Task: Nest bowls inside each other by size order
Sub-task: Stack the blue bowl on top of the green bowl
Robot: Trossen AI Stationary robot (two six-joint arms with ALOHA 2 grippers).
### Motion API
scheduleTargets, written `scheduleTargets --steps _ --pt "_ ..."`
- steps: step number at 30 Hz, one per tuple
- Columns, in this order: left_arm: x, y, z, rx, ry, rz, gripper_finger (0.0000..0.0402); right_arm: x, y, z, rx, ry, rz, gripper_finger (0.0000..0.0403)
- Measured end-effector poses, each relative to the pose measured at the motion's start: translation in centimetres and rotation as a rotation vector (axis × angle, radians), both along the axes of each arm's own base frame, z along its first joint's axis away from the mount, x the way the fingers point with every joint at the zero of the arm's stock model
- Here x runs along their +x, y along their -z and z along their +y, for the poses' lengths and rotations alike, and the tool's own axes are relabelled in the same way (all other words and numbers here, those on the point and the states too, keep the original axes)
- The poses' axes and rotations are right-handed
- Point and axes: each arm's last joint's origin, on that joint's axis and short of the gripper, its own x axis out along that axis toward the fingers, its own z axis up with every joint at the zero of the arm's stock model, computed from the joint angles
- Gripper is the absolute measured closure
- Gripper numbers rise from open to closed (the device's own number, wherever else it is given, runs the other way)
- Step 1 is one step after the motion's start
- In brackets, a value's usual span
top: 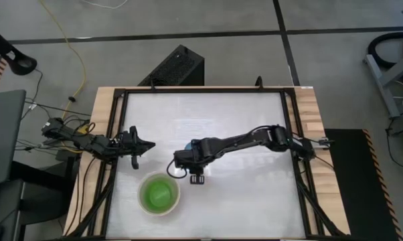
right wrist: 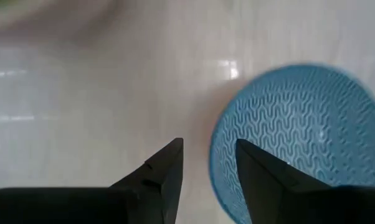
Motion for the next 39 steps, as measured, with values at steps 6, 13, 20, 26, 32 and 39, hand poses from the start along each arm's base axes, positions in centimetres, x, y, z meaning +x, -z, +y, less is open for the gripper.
scheduleTargets --steps 6,13,20,26,32,39 --pt "0.0 0.0 0.0 -0.002 0.000 0.000 0.0401 -0.3 2.2 -0.7 0.002 0.050 0.048 0.0219" --pt "0.0 0.0 0.0 -0.003 -0.001 -0.001 0.0401 -0.4 4.7 -0.9 0.007 0.058 0.048 0.0216" --pt "0.0 0.0 0.0 0.001 -0.001 0.000 0.0401 -0.5 5.5 -1.1 -0.071 0.061 0.043 0.0287" --pt "0.0 0.0 0.0 0.001 -0.001 0.000 0.0401 -0.5 5.1 -1.1 -0.090 0.050 0.041 0.0384" --pt "0.0 0.0 0.0 0.000 0.002 0.000 0.0401 -0.6 4.1 -0.9 -0.119 0.072 0.061 0.0384" --pt "0.0 0.0 0.0 -0.002 0.006 0.000 0.0401 -0.1 -0.3 1.3 -0.155 0.051 -0.055 0.0384"
